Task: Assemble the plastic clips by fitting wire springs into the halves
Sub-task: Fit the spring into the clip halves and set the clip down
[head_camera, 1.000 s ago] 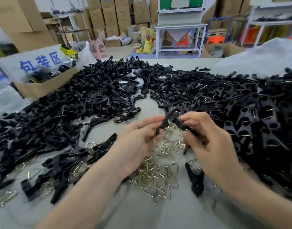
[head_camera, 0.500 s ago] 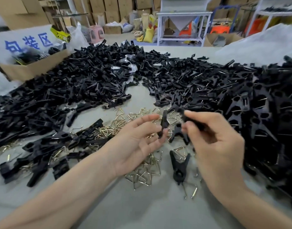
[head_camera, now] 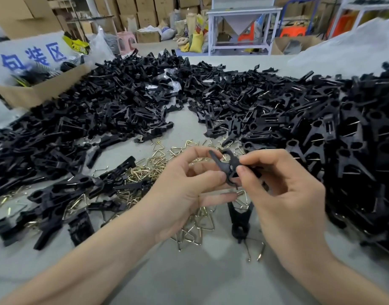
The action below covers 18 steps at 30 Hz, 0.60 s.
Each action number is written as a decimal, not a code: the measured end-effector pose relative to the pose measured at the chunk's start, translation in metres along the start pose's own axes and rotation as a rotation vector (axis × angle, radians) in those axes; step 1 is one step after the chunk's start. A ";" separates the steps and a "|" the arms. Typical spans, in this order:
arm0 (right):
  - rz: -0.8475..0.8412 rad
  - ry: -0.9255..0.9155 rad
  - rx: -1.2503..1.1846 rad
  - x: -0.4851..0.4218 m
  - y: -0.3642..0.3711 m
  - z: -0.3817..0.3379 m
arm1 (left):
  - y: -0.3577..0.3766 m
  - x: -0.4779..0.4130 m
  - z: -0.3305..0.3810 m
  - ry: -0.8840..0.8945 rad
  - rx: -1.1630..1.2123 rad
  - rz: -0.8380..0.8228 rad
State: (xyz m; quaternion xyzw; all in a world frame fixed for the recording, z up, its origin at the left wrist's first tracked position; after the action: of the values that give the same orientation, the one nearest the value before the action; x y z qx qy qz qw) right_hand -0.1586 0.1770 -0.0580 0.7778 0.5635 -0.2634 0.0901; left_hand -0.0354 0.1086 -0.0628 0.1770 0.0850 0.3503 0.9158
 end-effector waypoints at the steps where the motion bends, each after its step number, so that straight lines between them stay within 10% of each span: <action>1: -0.011 0.016 -0.008 0.000 0.001 0.001 | -0.001 0.000 -0.001 -0.010 -0.017 0.005; 11: -0.037 0.181 -0.187 -0.004 0.002 0.012 | -0.008 0.009 0.022 0.420 -0.662 0.225; 18: -0.143 0.276 -0.084 -0.007 0.003 0.019 | -0.007 0.009 0.015 0.343 -0.723 0.231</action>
State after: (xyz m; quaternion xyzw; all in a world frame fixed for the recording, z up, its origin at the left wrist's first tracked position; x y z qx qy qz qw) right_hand -0.1636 0.1618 -0.0714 0.7601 0.6350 -0.1358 0.0252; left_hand -0.0207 0.1059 -0.0521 -0.2088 0.0875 0.4824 0.8462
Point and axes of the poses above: each hand's wrist, its own x-axis away from the middle knuckle, its own y-axis out of the palm, z = x × y, the point moved 4 cm from there along -x, towards the middle knuckle, and after that the axes turned 12 degrees about -z, right-handed, at the moved point
